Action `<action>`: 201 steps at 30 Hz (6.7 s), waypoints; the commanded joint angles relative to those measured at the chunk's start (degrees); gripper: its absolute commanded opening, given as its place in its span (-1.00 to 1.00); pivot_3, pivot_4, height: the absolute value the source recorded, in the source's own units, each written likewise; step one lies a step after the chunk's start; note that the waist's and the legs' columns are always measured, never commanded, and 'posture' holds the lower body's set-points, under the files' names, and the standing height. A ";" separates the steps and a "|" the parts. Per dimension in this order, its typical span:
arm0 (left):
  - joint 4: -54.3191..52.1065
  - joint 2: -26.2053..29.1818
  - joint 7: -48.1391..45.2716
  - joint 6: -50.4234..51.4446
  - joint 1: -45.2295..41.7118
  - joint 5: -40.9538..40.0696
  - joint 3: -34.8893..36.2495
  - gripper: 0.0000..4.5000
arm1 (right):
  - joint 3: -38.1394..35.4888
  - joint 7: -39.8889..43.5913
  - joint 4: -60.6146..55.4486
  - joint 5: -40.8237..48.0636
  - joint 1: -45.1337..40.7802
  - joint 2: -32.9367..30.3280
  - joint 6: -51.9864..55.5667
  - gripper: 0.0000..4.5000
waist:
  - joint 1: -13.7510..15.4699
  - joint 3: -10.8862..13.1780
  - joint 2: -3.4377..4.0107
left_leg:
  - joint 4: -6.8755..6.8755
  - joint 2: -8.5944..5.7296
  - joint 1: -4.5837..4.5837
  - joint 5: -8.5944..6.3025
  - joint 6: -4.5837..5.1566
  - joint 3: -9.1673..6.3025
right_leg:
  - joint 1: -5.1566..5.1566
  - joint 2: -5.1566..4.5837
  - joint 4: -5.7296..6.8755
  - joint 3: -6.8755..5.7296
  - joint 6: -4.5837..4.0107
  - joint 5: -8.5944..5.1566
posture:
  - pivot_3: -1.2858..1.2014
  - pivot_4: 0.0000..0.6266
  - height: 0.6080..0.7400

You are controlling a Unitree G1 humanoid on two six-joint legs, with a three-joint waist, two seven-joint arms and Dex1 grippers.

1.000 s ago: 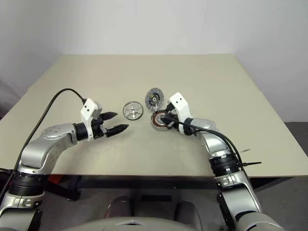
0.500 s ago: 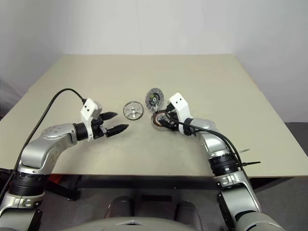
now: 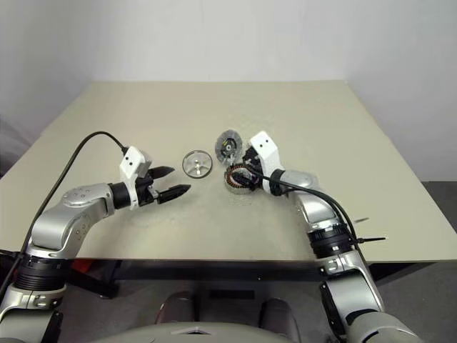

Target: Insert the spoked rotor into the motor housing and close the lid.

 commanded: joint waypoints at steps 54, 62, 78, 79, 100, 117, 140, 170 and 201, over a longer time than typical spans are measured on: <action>10.95 -8.47 13.69 5.48 -3.94 -0.06 5.45 1.00 | -1.54 -1.63 -0.07 -0.55 -1.11 -0.28 -2.85 -0.99 | 0.04 -0.05 -0.10 | 0.02 -0.01 0.00 0.04 -0.06 -0.05 | -0.01 0.01 0.06 0.01 0.00 0.00 | 0.03 -1.00 1.00; 17.39 -12.57 16.83 7.05 -8.85 0.39 5.02 1.00 | -2.59 -2.19 -1.04 -0.05 -0.53 -0.59 -3.03 -0.99 | 0.20 -0.04 -0.11 | 0.02 -0.02 -0.02 0.04 -0.06 -0.07 | 0.00 0.01 0.05 0.00 0.00 0.00 | 0.03 -1.00 1.00; 32.92 -22.08 17.42 3.33 -19.27 2.82 2.75 1.00 | -4.41 -2.97 -3.14 0.43 -0.04 -1.02 -2.40 -0.99 | 0.37 -0.04 -0.12 | 0.02 -0.06 -0.12 0.07 -0.11 -0.14 | 0.01 -0.01 -0.03 -0.04 0.00 0.00 | 0.03 -1.00 1.00; 33.25 -22.55 17.55 3.38 -19.36 2.30 3.45 1.00 | -4.45 -3.00 -3.17 0.44 0.00 -1.06 -2.37 -0.99 | 0.40 -0.04 -0.12 | 0.02 -0.06 -0.12 0.07 -0.11 -0.14 | 0.01 -0.01 -0.03 -0.04 0.00 0.00 | 0.03 -1.00 1.00; 40.21 -30.20 32.21 6.79 -19.84 -15.49 27.48 1.00 | -4.72 -3.25 -3.21 1.27 -0.45 -1.63 -1.81 -0.99 | 0.13 -0.03 -0.14 | 0.01 -0.09 -0.08 0.01 -0.01 -0.14 | 0.06 -0.02 -0.14 -0.05 0.01 0.00 | 0.03 -1.00 1.00; 24.00 -33.16 45.60 15.63 -7.39 -29.37 31.93 1.00 | -5.47 -3.82 -4.00 1.62 0.81 -2.32 -1.19 -0.99 | -1.20 -0.09 -0.15 | -0.25 0.01 -0.03 -0.07 -0.05 -0.12 | 0.12 0.17 -0.64 -0.05 0.02 -0.01 | 0.03 -1.00 1.00; 24.06 -32.44 44.57 13.16 -7.01 -29.89 26.74 0.46 | -5.48 -3.82 -3.67 1.54 0.59 -2.51 -1.41 -1.00 | -0.72 -0.10 -0.14 | -0.21 0.01 0.00 -0.25 0.11 -0.10 | 0.23 0.19 -0.69 -0.01 0.10 -0.05 | 0.03 -1.00 1.00; 20.21 -30.84 36.54 11.33 -4.75 -30.49 23.71 -0.98 | -4.83 -3.87 -3.40 1.05 0.76 -2.29 -2.16 -1.00 | 0.11 -0.12 -0.10 | -0.20 0.03 0.02 -0.21 0.05 -0.11 | 0.25 0.19 -0.65 -0.01 0.13 -0.07 | 0.03 -1.00 1.00; 30.04 -31.57 36.02 11.20 -9.49 -32.29 25.35 -0.02 | -4.21 -3.39 -2.78 0.57 0.45 -2.60 -2.58 -1.00 | 0.31 -0.12 -0.10 | -0.17 0.05 -0.01 -0.18 -0.02 -0.14 | 0.29 0.28 -0.65 0.01 0.12 -0.06 | 0.03 -1.00 1.00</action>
